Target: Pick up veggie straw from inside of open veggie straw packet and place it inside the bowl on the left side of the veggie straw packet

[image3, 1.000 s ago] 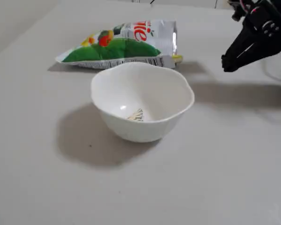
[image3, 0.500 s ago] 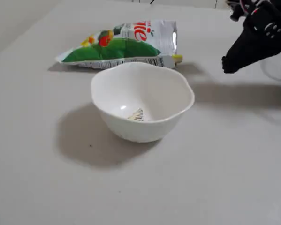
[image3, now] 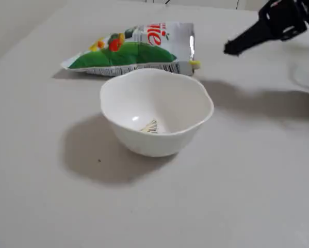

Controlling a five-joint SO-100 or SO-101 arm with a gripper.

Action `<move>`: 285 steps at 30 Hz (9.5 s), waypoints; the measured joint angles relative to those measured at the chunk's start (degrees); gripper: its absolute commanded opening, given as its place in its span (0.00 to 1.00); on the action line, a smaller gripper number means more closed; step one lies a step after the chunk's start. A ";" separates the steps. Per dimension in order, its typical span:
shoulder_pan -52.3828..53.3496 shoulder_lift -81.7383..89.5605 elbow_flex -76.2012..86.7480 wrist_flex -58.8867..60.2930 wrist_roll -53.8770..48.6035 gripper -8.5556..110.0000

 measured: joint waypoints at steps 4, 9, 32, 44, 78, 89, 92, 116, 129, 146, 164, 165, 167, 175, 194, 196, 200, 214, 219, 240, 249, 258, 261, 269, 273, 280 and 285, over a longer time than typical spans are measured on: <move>1.76 -13.18 -4.75 -7.65 -2.29 0.18; 2.90 -36.21 -16.44 -13.01 -3.08 0.18; 4.83 -70.49 -33.84 -21.80 -3.96 0.17; 5.01 -69.70 -33.93 -19.51 -4.66 0.17; 6.59 -77.26 -38.58 -25.14 -5.63 0.17; 6.50 -81.04 -39.29 -27.16 -5.63 0.17; 6.42 -81.56 -39.99 -27.42 -5.63 0.17; 5.54 -81.39 -40.08 -24.35 -5.63 0.14; 5.54 -81.91 -40.78 -25.66 -4.83 0.07; 4.83 -68.64 -40.78 -10.11 -3.25 0.07; -0.18 -42.28 -40.78 22.32 -4.31 0.07; -1.23 -40.34 -40.78 24.26 -3.87 0.07; -3.08 -37.44 -40.78 27.16 -3.25 0.07; -13.18 -26.81 -41.40 32.52 3.69 0.07; -33.57 -53.00 -58.71 15.12 17.31 0.07; -34.37 -58.89 -61.44 12.57 17.31 0.07; -34.72 -67.85 -63.81 8.17 17.31 0.07; -34.37 -79.54 -65.74 0.97 17.31 0.31; -33.93 -79.54 -65.74 0.97 17.31 0.19; -21.62 -32.96 -65.74 29.53 37.44 0.07; -12.66 -10.81 -58.80 37.27 46.49 0.07; -8.35 0.09 -44.12 37.18 47.81 0.08; -8.35 5.19 -39.38 37.18 48.16 0.08; -6.68 9.32 -28.39 36.83 48.16 0.07; -6.77 9.49 -21.18 35.33 48.25 0.07; -6.86 9.76 -11.43 32.43 48.60 0.07; -7.21 9.76 -5.45 30.23 49.83 0.07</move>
